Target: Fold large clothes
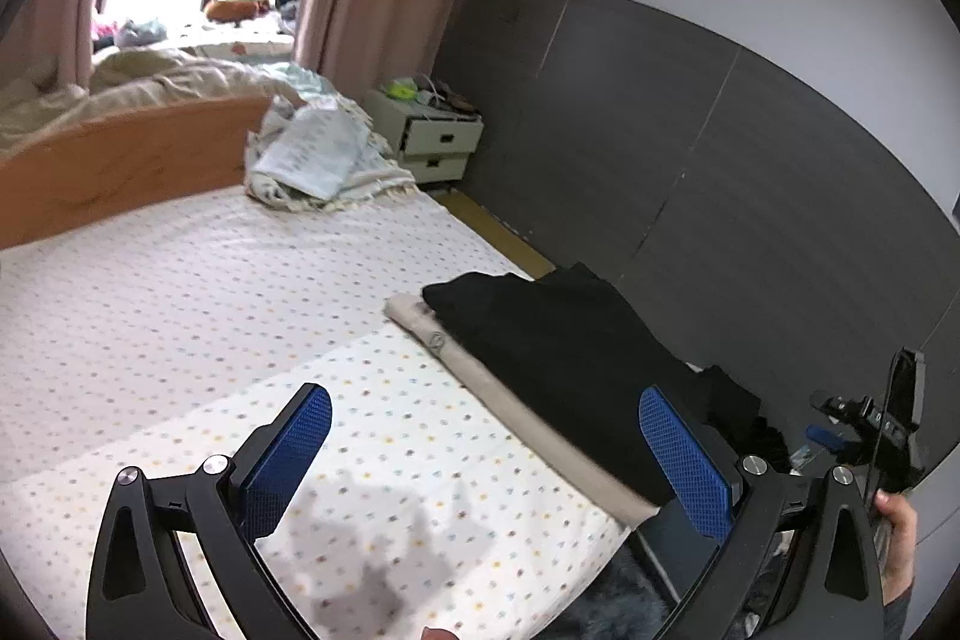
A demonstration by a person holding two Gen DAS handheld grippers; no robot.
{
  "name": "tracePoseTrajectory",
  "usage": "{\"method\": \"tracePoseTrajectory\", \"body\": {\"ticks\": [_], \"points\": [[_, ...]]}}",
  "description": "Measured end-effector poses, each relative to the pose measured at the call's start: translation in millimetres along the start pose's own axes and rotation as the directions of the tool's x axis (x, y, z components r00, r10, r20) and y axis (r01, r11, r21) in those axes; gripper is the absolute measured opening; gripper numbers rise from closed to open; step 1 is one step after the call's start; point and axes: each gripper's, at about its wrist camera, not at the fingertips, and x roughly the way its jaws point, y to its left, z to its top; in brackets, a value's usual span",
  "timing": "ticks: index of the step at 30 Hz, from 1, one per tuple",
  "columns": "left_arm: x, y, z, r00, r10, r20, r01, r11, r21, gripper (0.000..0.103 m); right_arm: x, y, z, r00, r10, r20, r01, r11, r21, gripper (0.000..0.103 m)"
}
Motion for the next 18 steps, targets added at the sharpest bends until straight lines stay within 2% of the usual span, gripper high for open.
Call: {"method": "tracePoseTrajectory", "body": {"ticks": [9, 18], "points": [[-75.5, 16.3, -22.8, 0.995, 0.071, 0.077, -0.073, 0.997, 0.02, 0.102, -34.2, 46.3, -31.7, 0.999, 0.005, 0.041, 0.0, 0.995, -0.102, 0.103], [-148.8, 32.2, -55.2, 0.983, 0.125, 0.131, -0.131, 0.99, 0.044, 0.102, -70.3, 92.0, -83.7, 0.997, 0.003, 0.072, 0.011, 0.983, -0.185, 0.103]]}}
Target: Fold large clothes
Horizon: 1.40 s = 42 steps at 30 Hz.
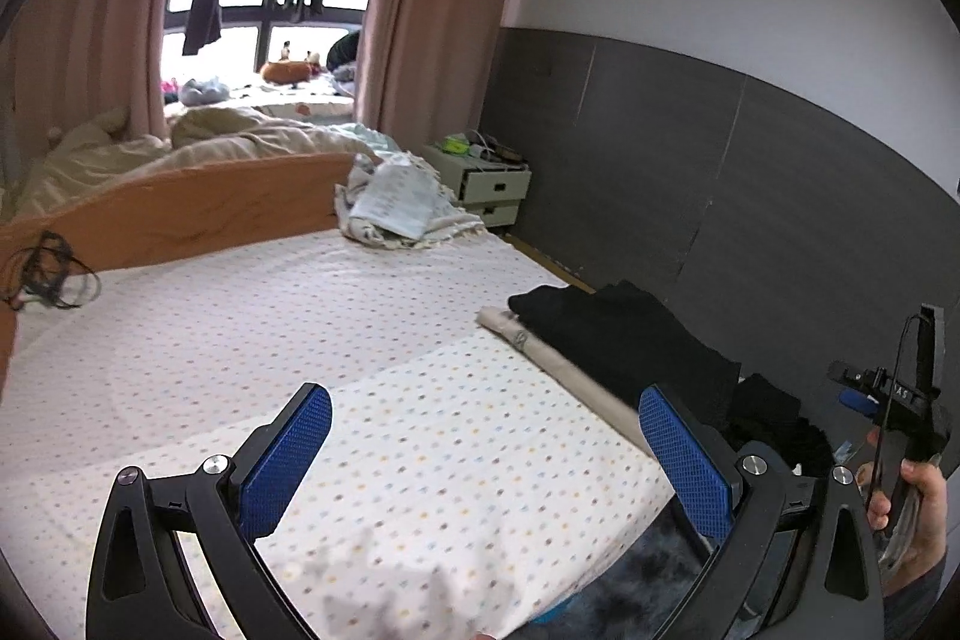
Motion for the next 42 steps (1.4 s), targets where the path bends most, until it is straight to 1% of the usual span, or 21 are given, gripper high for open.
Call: {"method": "tracePoseTrajectory", "body": {"ticks": [7, 11, 16, 20, 24, 28, 33, 35, 37, 40, 42], "points": [[-64.1, 16.4, -25.8, 0.996, 0.053, 0.071, -0.053, 0.999, -0.001, 0.102, -31.1, 40.1, -32.2, 1.0, 0.024, 0.018, -0.023, 0.997, -0.071, 0.103], [-94.3, 21.2, -43.1, 0.992, 0.077, 0.104, -0.078, 0.997, 0.003, 0.102, -49.5, 56.8, -48.9, 0.999, 0.037, 0.032, -0.033, 0.993, -0.11, 0.103], [-133.5, 26.2, -68.4, 0.985, 0.101, 0.142, -0.099, 0.995, -0.02, 0.102, -72.3, 72.2, -70.6, 0.997, 0.061, 0.041, -0.054, 0.986, -0.155, 0.103], [-160.0, 24.7, -86.4, 0.98, 0.113, 0.163, -0.11, 0.994, -0.027, 0.102, -88.9, 78.8, -88.8, 0.996, 0.071, 0.058, -0.059, 0.98, -0.19, 0.103], [-183.6, 21.6, -103.3, 0.972, 0.141, 0.189, -0.14, 0.99, -0.023, 0.102, -104.0, 83.6, -109.8, 0.993, 0.099, 0.066, -0.083, 0.972, -0.22, 0.103], [-204.8, 21.0, -119.9, 0.967, 0.151, 0.205, -0.146, 0.988, -0.042, 0.102, -115.6, 86.5, -124.9, 0.991, 0.107, 0.079, -0.085, 0.965, -0.247, 0.103], [-227.1, 19.7, -142.8, 0.957, 0.183, 0.223, -0.172, 0.983, -0.069, 0.102, -127.7, 87.3, -144.4, 0.987, 0.118, 0.105, -0.086, 0.96, -0.268, 0.103], [-234.8, 18.5, -152.1, 0.952, 0.205, 0.227, -0.191, 0.978, -0.08, 0.102, -132.2, 88.4, -153.2, 0.986, 0.108, 0.124, -0.07, 0.958, -0.279, 0.103], [-242.3, 13.9, -162.9, 0.944, 0.25, 0.217, -0.238, 0.968, -0.08, 0.102, -135.9, 89.4, -162.8, 0.985, 0.11, 0.133, -0.068, 0.955, -0.29, 0.103], [-253.4, 9.0, -174.1, 0.94, 0.27, 0.209, -0.255, 0.962, -0.098, 0.102, -138.6, 88.3, -174.8, 0.986, 0.117, 0.121, -0.077, 0.952, -0.295, 0.103], [-261.2, 4.2, -178.8, 0.933, 0.292, 0.211, -0.277, 0.956, -0.098, 0.102, -139.6, 87.2, -181.1, 0.986, 0.121, 0.11, -0.083, 0.951, -0.297, 0.103]]}}
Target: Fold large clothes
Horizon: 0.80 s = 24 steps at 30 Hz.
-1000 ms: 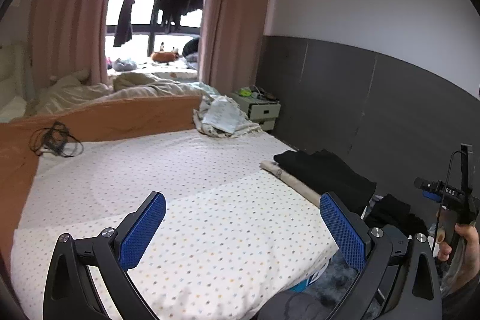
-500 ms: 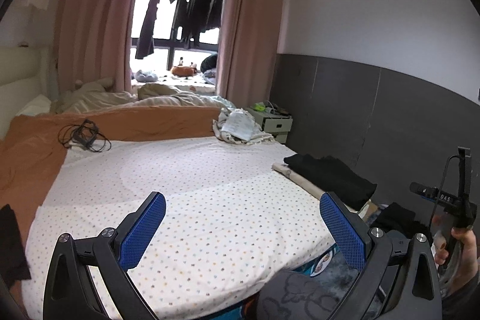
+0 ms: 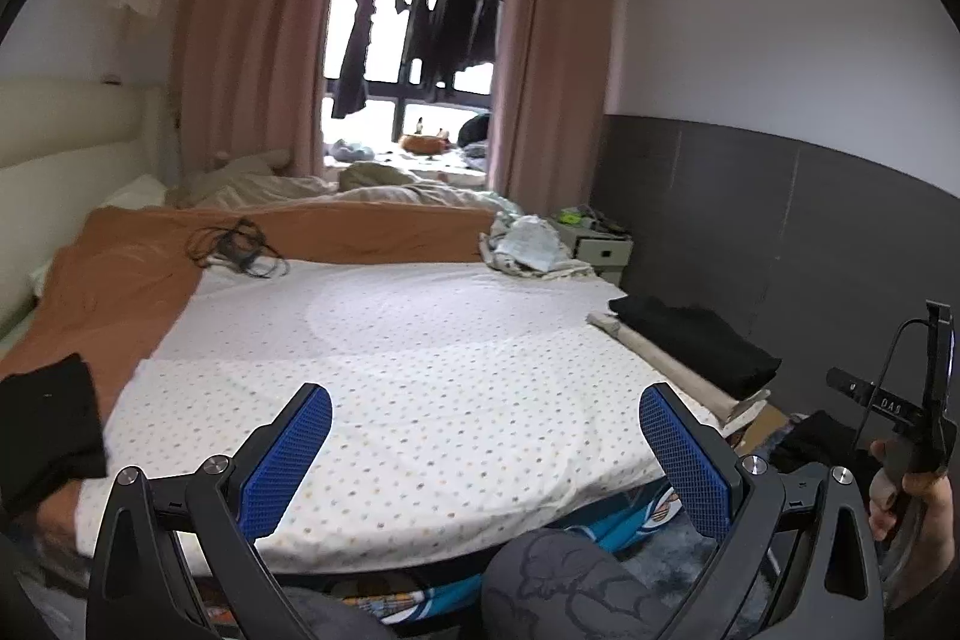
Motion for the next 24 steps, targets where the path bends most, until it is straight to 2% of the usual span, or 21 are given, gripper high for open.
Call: {"method": "tracePoseTrajectory", "body": {"ticks": [7, 13, 18, 24], "points": [[-36.5, -4.2, -16.6, 0.998, 0.038, 0.048, -0.037, 0.999, -0.027, 0.102, -13.9, 4.1, -18.7, 1.0, 0.014, -0.02, -0.014, 1.0, -0.019, 0.103], [-37.8, -0.5, -35.5, 0.998, 0.06, 0.031, -0.059, 0.997, -0.045, 0.102, -17.7, 1.5, -36.8, 0.999, 0.033, -0.031, -0.034, 0.999, -0.031, 0.103], [-40.2, 1.5, -34.0, 0.995, 0.094, 0.039, -0.092, 0.995, -0.038, 0.103, -17.9, 3.6, -42.6, 0.998, 0.056, -0.028, -0.058, 0.997, -0.052, 0.103], [-45.5, -1.4, -37.6, 0.994, 0.096, 0.048, -0.095, 0.995, -0.039, 0.103, -14.9, 5.9, -45.0, 0.996, 0.083, -0.037, -0.084, 0.995, -0.05, 0.103]]}}
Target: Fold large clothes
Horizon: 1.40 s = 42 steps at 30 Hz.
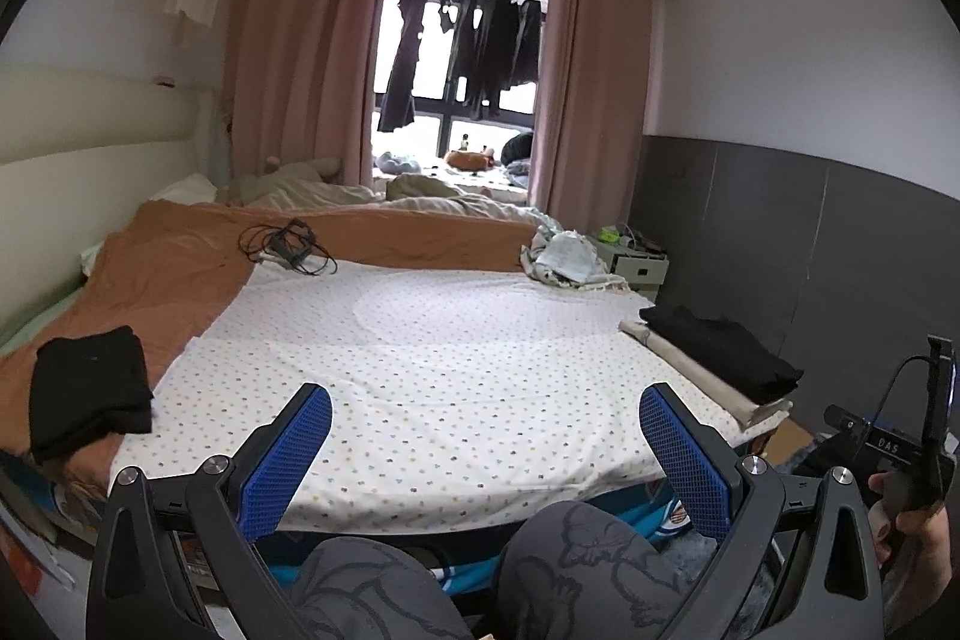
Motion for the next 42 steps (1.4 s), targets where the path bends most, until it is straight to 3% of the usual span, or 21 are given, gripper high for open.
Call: {"method": "tracePoseTrajectory", "body": {"ticks": [42], "points": [[-11.0, -16.3, -10.8, 1.0, 0.001, -0.005, -0.001, 1.0, 0.019, 0.103, -6.8, 7.7, -6.0, 1.0, 0.021, 0.009, -0.021, 1.0, 0.001, 0.103]]}}
